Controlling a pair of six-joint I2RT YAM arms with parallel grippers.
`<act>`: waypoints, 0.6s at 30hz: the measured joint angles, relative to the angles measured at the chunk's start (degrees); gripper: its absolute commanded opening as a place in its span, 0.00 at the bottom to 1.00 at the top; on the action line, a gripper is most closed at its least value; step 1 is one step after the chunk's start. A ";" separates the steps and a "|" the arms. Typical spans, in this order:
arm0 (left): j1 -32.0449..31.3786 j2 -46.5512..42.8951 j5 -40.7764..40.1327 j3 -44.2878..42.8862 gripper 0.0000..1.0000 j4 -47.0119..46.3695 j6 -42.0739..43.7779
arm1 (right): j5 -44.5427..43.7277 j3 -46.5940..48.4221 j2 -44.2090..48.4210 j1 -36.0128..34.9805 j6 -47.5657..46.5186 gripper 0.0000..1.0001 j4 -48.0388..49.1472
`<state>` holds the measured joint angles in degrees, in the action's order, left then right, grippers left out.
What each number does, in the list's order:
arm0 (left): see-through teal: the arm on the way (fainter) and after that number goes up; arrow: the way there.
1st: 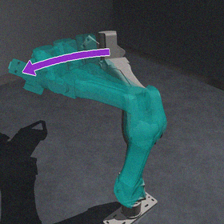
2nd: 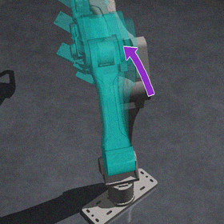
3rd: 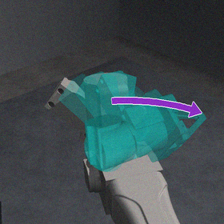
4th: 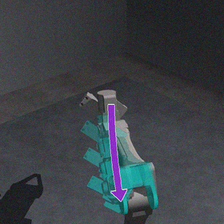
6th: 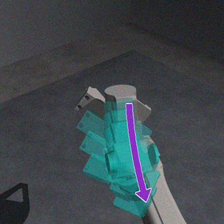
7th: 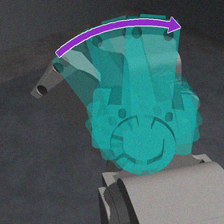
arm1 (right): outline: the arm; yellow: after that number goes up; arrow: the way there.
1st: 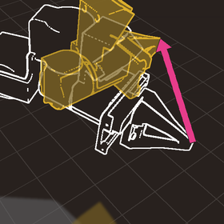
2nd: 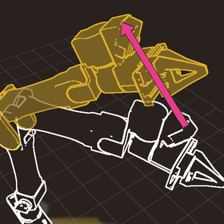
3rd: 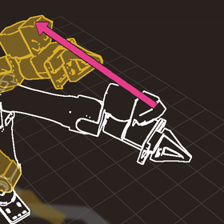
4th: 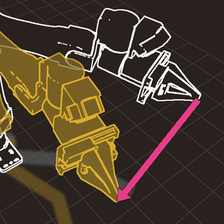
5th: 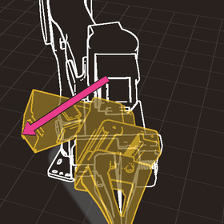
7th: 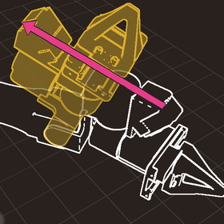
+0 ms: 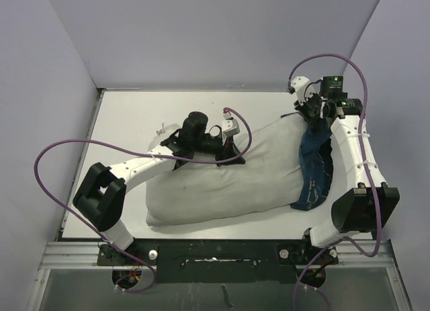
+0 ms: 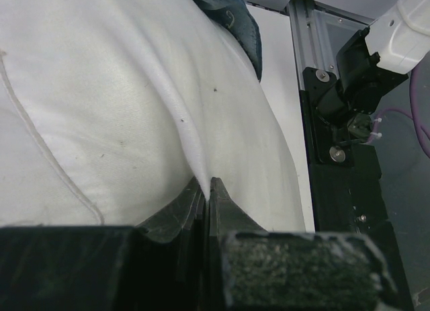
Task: Put the pillow into the pillowcase
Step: Stuff the pillow into the pillowcase.
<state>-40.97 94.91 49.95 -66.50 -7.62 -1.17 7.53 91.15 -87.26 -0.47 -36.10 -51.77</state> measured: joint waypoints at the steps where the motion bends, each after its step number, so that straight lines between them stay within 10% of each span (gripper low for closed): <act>1: 0.00 -0.07 0.00 0.07 0.00 -0.09 0.00 | 0.09 0.00 -0.28 0.22 0.13 0.00 -0.04; 10: 1.20 -0.31 0.76 -0.04 0.00 -2.45 0.44 | 15.04 11.54 -10.23 0.81 6.93 0.00 -1.68; 18: 8.00 0.59 5.22 -13.70 0.00 -0.11 1.92 | 39.23 23.80 -16.22 -7.19 34.49 0.00 16.72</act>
<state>-32.97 95.50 55.18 -80.20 -7.73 0.75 46.76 114.96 -103.48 -7.66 -1.61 -35.05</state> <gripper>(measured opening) 0.015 0.026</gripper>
